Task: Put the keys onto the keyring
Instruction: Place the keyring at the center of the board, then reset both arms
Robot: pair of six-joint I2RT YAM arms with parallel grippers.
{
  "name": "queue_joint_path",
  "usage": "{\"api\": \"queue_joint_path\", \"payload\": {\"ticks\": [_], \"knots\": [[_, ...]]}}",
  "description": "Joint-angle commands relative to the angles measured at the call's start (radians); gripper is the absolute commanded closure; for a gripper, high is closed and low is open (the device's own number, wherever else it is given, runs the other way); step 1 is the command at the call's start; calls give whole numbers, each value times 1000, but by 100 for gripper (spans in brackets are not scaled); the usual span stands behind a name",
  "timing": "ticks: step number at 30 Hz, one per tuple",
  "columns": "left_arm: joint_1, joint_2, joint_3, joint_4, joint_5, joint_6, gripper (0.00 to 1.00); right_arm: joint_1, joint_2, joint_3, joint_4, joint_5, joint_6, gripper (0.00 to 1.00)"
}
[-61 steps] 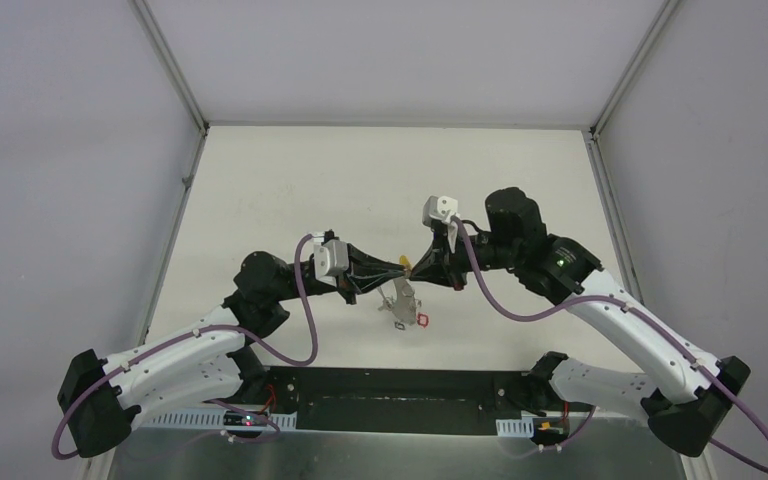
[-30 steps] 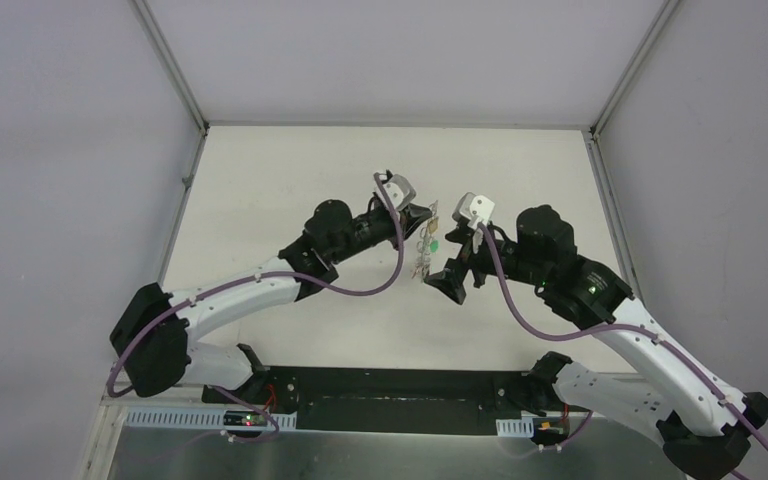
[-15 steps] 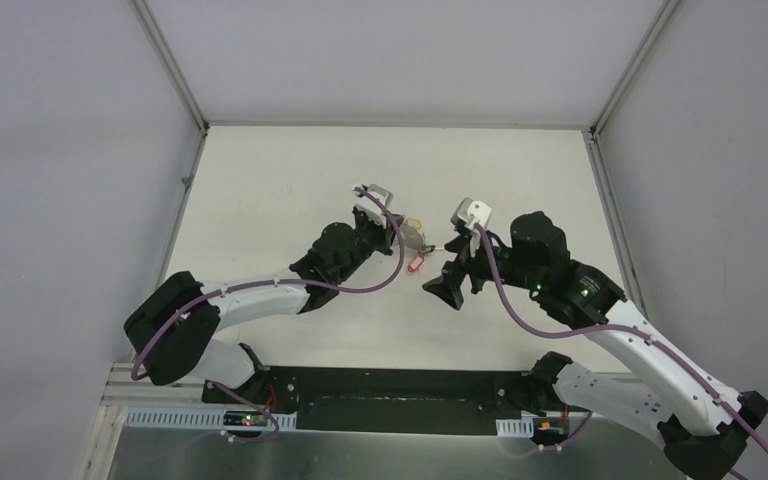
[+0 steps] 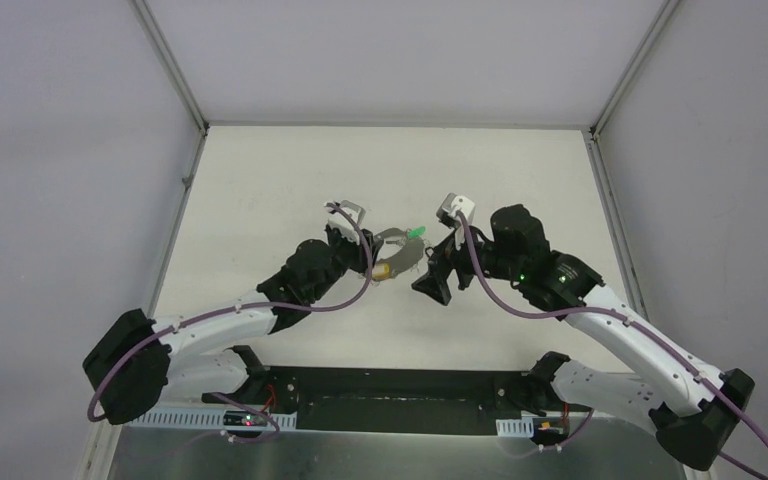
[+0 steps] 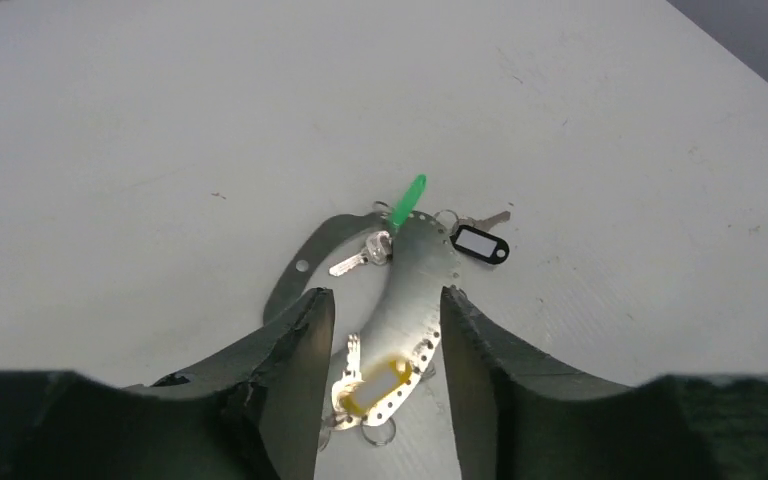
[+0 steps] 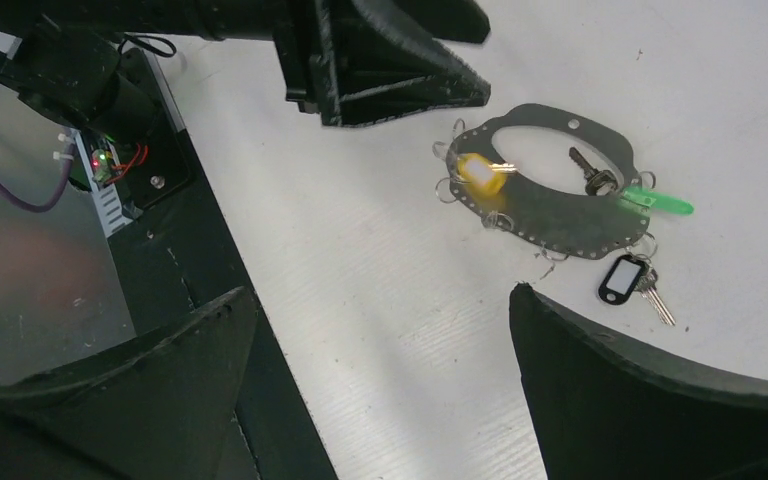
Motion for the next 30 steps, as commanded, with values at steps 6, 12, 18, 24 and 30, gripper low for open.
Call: {"api": "queue_joint_path", "payload": {"ticks": [6,12,18,24,30], "knots": [[47,-209,86,-366,-30,-39,12,-103,75,45,133,-108,134,0],[317,-236,120,-471,256,-154,6,-245,129,1,220,-186,260,0],[493,-241,90,-498,245,-202,1,-456,106,-149,326,-83,369,0],[566,-273,29,-480,112,-114,1,-511,85,-231,323,232,303,0],[572,-209,18,-420,-9,13,1,-514,118,-303,340,495,144,0]]}}
